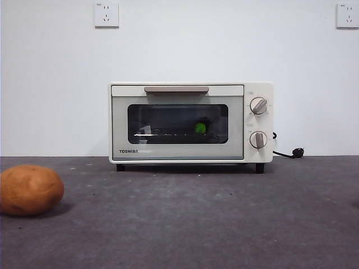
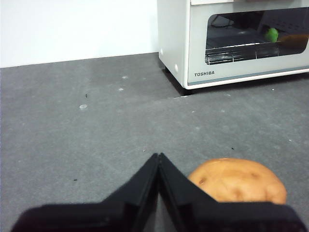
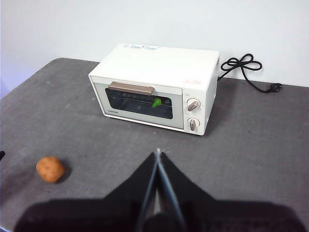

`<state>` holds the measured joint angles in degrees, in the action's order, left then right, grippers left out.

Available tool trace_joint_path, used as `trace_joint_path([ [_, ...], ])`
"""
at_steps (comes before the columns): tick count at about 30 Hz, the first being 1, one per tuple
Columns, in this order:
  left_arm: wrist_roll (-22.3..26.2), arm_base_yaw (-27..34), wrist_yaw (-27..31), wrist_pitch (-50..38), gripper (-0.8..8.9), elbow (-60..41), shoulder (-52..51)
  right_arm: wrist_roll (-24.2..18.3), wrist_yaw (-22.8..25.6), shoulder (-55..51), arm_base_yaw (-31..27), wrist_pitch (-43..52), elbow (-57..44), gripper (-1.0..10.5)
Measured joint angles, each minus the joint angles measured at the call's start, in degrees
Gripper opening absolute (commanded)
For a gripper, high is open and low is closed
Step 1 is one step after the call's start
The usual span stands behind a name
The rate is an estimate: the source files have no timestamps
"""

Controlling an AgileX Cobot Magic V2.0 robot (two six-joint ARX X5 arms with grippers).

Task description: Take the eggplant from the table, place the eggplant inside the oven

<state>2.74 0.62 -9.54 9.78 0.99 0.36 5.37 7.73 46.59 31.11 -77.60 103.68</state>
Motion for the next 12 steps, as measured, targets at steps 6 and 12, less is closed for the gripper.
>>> trace_joint_path([
  [6, -0.7, 0.0, 0.0, -0.3, -0.04, 0.0, 0.4, 0.0, 0.0, 0.1, 0.0, 0.0, 0.0, 0.0],
  [12, -0.9, 0.0, 0.0, -0.4, -0.04, 0.0, 1.9, 0.0, 0.0, 0.1, 0.0, 0.0, 0.0, 0.0],
])
